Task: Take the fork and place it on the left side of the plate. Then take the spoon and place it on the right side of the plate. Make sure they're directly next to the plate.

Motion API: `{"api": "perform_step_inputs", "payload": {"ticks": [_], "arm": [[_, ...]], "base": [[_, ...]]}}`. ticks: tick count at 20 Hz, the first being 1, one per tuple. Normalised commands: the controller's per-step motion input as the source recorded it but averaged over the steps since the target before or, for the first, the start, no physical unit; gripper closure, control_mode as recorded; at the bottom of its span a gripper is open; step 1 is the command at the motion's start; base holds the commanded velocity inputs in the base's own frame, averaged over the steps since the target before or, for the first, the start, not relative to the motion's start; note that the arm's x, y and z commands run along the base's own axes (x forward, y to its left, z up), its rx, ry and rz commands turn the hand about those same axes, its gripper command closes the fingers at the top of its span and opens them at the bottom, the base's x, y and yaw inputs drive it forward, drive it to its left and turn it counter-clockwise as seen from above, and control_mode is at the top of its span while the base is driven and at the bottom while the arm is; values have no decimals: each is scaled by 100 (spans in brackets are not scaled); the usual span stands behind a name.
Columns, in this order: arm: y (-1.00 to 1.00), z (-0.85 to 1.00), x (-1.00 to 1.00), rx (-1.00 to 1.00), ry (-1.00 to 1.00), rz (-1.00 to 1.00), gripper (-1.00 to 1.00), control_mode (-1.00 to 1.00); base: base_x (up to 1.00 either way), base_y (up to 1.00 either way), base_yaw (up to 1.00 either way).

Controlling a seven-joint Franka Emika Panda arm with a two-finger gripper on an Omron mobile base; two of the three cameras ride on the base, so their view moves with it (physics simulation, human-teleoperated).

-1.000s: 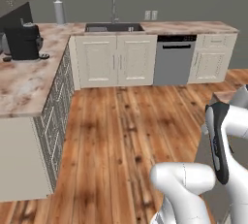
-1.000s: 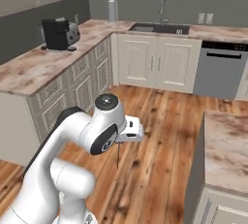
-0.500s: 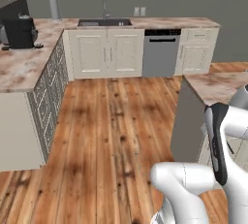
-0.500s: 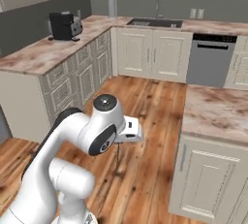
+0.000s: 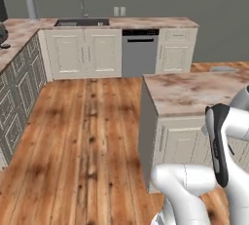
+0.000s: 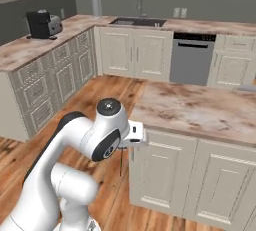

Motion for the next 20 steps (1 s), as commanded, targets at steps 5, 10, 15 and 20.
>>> {"api": "perform_step_inputs", "payload": {"ticks": [5, 10, 15, 20], "arm": [[0, 0, 0, 0, 0, 0, 100, 100], [0, 0, 0, 0, 0, 0, 100, 100], [0, 0, 0, 0, 0, 0, 100, 100], [0, 0, 0, 0, 0, 0, 100, 100]], "base": [[-36, -100, 0], [-40, -100, 0], [-36, -100, 0], [-31, -100, 0]]}}
